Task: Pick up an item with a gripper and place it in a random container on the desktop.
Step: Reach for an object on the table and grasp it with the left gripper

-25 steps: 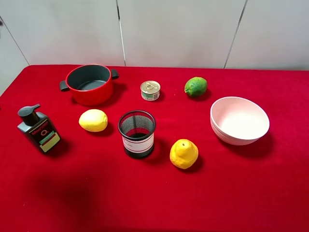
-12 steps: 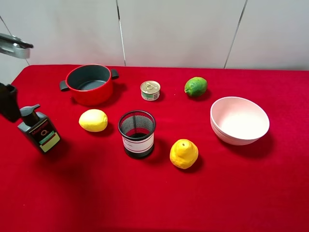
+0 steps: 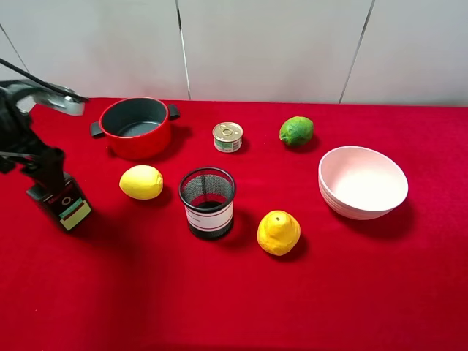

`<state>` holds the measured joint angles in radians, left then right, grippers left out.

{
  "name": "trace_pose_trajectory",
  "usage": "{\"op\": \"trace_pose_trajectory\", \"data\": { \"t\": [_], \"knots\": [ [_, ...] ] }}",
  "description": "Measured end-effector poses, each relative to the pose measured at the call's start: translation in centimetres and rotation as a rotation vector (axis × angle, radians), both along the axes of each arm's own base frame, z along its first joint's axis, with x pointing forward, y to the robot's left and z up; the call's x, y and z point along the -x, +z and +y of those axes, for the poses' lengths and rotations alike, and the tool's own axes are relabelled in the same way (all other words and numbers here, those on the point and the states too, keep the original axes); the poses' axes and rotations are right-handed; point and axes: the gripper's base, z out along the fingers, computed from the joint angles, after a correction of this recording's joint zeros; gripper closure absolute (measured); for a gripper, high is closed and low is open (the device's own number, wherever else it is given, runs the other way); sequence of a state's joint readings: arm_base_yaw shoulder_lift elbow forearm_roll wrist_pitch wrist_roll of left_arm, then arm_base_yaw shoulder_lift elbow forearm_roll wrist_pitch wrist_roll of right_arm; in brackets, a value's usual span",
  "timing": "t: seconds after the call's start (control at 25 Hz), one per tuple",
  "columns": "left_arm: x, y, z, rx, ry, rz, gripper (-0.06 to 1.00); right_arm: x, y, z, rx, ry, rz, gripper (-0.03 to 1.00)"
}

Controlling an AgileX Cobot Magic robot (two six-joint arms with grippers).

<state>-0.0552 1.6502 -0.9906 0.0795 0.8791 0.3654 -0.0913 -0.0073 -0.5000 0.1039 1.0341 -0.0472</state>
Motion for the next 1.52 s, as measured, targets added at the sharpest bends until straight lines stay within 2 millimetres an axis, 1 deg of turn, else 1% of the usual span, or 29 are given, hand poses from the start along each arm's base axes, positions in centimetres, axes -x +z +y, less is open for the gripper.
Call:
{"op": "trace_pose_trajectory", "data": {
  "t": [0.12,0.4,0.64,0.72,0.8,0.92,1.2,1.28,1.32,1.52],
  "knots": [
    [-0.4,-1.0,-0.6,0.000,-0.023,0.010,-0.05,0.0,0.0,0.0,0.000,0.000,0.000,0.28],
    [-1.0,-2.7,-1.7,0.000,-0.059,0.025,-0.05,0.0,0.0,0.0,0.000,0.000,0.000,0.28],
    [-1.0,-2.8,-1.9,0.001,-0.062,0.029,-0.04,0.0,0.0,0.0,0.000,0.000,0.000,0.28],
    [-1.0,-2.8,-1.9,0.001,-0.062,0.030,-0.03,0.0,0.0,0.0,0.000,0.000,0.000,0.28],
    [-1.0,-2.8,-1.8,0.000,-0.062,0.033,0.01,0.0,0.0,0.0,0.000,0.000,0.000,0.28],
    [-0.9,-2.8,-1.8,-0.001,-0.062,0.045,0.10,0.0,0.0,0.0,0.000,0.000,0.000,0.28],
    [-0.8,-2.8,-1.8,-0.001,-0.062,0.048,0.39,0.0,0.0,0.0,0.000,0.000,0.000,0.28],
    [-0.8,-2.8,-1.8,-0.001,-0.062,0.048,0.50,0.0,0.0,0.0,0.000,0.000,0.000,0.28],
    [-0.8,-2.8,-1.8,-0.002,-0.062,0.049,0.54,0.0,0.0,0.0,0.000,0.000,0.000,0.28],
    [-0.8,-2.8,-1.8,-0.002,-0.062,0.049,0.54,0.0,0.0,0.0,0.000,0.000,0.000,0.28]
  ]
}}
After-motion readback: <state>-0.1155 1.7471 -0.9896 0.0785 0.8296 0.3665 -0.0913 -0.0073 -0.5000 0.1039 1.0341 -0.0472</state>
